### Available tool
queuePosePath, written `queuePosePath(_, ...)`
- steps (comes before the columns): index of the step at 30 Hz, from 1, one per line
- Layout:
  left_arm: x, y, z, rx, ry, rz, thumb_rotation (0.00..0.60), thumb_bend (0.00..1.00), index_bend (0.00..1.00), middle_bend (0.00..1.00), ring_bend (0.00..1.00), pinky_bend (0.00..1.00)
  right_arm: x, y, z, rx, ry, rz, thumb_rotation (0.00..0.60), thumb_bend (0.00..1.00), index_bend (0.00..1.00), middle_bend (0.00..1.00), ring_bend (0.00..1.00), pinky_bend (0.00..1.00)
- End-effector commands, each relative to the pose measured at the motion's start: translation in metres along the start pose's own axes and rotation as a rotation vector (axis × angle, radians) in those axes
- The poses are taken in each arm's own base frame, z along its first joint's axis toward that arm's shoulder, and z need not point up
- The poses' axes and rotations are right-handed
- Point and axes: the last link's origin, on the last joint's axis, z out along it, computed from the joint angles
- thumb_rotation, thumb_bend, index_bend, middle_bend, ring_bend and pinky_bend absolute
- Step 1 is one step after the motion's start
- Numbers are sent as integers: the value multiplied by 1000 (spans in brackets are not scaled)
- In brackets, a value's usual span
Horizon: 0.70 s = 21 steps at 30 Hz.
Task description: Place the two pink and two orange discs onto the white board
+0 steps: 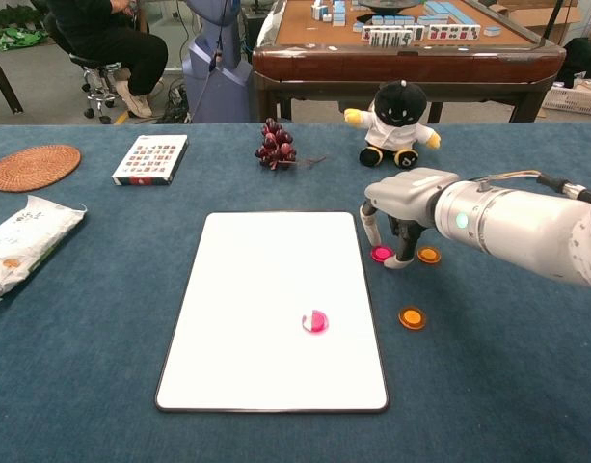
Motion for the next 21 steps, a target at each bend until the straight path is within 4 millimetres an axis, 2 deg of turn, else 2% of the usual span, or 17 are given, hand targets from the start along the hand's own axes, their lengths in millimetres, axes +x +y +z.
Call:
queuePosePath(1,0,0,0,0,0,1,600,165,396,380,340,483,0,0,0,0,-1,2,600,267,495,1000,1000,1000)
queuePosePath(10,-1,0,0,-1,-4,6,600,165,396,380,340,484,7,2,-8,13,22,11,600,271,522,1000,1000,1000)
queuePosePath(21,-2,1,-1,3,-8,12,600,165,396,380,340,484,23,-28,-30,124,69,-4,600,271,522,1000,1000,1000)
